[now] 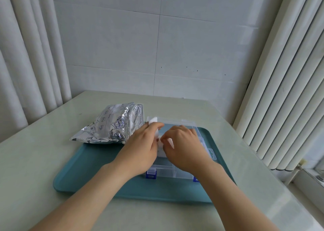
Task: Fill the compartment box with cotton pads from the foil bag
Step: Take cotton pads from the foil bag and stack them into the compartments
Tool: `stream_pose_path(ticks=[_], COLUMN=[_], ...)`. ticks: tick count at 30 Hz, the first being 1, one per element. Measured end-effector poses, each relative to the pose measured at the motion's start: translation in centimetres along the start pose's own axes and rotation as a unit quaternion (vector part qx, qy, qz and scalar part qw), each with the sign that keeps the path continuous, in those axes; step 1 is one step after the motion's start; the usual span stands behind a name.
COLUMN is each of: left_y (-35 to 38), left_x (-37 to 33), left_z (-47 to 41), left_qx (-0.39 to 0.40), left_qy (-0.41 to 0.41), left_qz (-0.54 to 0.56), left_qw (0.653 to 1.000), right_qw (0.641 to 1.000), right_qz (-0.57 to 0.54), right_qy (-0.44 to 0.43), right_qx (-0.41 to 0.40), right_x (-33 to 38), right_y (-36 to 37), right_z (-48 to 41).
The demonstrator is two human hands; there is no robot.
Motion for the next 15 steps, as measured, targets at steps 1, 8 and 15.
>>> stream_pose_path(ticks=[1,8,15], left_y=[0.0,0.3,-0.7], left_x=[0.1,-0.3,-1.5], left_z=[0.0,0.1,0.3], left_qx=[-0.002,0.007,-0.004], left_qy=[-0.001,0.019,-0.008], left_qz=[-0.001,0.018,0.099], left_qw=[1.0,1.0,0.995], right_qw=[1.0,1.0,1.0], right_qz=[0.004,0.01,0.013], right_qy=[0.005,0.0,-0.007], right_qx=[0.0,0.001,0.009], right_x=[-0.1,-0.2,-0.5], right_y=[0.0,-0.5,0.0], right_z=[0.0,-0.3,-0.2])
Point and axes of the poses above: each hand's wrist, its own z-axis away from the middle knuckle, its own y-axis out of the palm, x = y × z, the point moved 1 cm from there along -z, towards the middle knuckle, and after that the axes turned 7 degrees about z, right-handed, at the moved point
